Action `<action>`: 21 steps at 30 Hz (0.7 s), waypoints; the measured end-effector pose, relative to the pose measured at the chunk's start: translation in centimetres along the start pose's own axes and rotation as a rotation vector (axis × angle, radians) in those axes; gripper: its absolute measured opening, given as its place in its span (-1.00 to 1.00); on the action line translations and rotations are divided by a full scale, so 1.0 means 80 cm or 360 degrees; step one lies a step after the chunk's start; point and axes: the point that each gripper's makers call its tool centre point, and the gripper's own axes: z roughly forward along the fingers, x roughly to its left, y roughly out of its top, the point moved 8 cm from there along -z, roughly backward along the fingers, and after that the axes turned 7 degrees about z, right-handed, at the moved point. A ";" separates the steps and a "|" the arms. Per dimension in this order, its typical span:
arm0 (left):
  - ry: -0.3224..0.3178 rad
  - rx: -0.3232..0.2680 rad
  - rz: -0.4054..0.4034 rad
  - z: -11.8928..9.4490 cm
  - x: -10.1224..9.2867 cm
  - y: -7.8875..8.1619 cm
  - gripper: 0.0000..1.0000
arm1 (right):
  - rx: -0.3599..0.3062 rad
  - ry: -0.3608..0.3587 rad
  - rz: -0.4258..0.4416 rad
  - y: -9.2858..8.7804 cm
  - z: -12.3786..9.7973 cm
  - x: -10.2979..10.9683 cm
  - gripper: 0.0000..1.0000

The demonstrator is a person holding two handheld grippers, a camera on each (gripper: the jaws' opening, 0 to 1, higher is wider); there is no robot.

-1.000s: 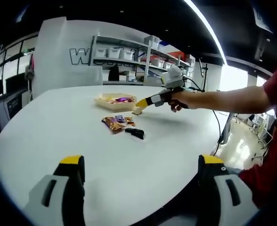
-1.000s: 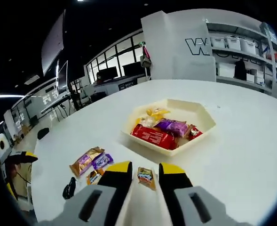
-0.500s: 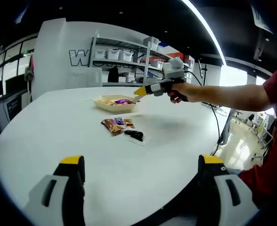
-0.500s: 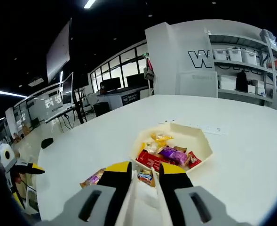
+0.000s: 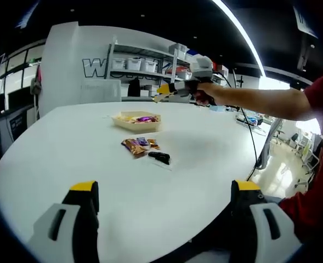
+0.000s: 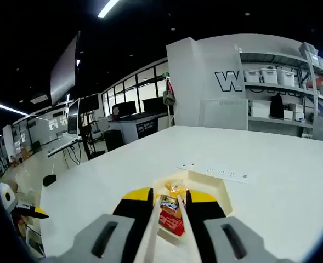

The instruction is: Place the target food into the container with the food tongs after gripping and lifting it, then release it inside without dropping or visibly crushing the food.

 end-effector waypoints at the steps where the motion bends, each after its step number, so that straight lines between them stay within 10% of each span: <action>1: 0.0002 0.0005 0.0002 0.000 0.001 0.000 0.98 | -0.0007 0.0001 0.0008 0.002 0.001 -0.002 -0.64; 21: 0.0067 0.0010 -0.0016 -0.008 0.017 0.000 0.98 | -0.0024 -0.0089 -0.0070 0.003 0.024 -0.013 -0.57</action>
